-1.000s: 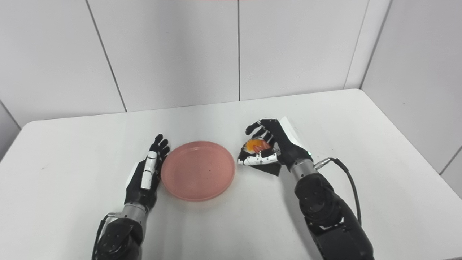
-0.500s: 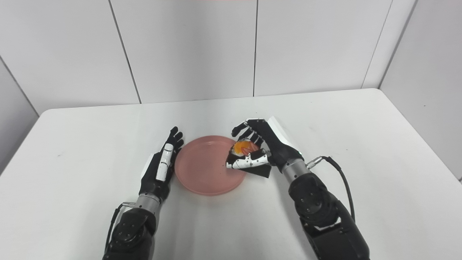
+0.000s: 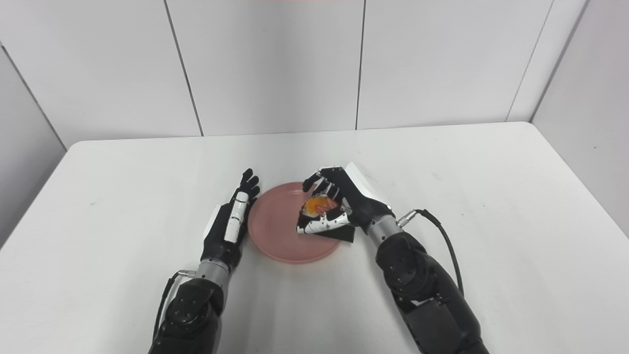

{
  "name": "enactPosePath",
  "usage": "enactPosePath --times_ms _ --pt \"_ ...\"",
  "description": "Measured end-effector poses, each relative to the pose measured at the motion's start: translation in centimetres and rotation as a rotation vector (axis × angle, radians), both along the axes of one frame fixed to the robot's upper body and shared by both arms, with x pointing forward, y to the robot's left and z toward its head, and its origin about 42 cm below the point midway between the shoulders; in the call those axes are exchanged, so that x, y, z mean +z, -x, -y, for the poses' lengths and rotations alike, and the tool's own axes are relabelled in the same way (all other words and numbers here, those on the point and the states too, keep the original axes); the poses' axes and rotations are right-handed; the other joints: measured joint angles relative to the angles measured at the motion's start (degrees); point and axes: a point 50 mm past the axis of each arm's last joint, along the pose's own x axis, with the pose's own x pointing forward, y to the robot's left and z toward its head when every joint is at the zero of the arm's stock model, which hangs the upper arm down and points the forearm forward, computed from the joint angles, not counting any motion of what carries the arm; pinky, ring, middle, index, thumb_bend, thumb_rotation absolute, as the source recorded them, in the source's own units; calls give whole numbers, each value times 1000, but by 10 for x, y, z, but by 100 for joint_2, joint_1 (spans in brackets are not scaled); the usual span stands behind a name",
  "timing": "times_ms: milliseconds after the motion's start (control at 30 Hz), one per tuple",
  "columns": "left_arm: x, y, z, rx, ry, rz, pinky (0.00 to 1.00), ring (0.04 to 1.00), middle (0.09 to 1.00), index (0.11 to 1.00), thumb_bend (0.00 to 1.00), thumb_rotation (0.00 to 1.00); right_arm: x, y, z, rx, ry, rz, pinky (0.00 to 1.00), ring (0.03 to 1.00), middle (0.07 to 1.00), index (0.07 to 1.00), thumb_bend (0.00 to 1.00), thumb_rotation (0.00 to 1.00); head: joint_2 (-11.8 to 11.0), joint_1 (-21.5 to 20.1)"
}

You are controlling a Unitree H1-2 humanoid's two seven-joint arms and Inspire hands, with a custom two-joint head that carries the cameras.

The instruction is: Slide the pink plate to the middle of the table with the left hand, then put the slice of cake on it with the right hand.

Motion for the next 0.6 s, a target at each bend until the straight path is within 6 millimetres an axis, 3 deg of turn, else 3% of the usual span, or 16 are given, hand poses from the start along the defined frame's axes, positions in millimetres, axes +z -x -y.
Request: enactPosePath --times_ms 167,267,600 --pt "0 0 1 0 -2 2 1000 1000 1000 1000 619 1000 -7 -12 -12 7 23 19 313 391 439 540 510 0 -9 -35" --pt "0 0 2 1 -6 2 1000 1000 1000 1000 615 1000 -14 -19 -22 1 63 49 204 280 469 494 519 0 -9 -26" --pt "0 1 3 -4 -9 3 1000 1000 1000 1000 628 1000 -29 -24 -32 1 170 128 238 317 477 491 518 0 26 -44"
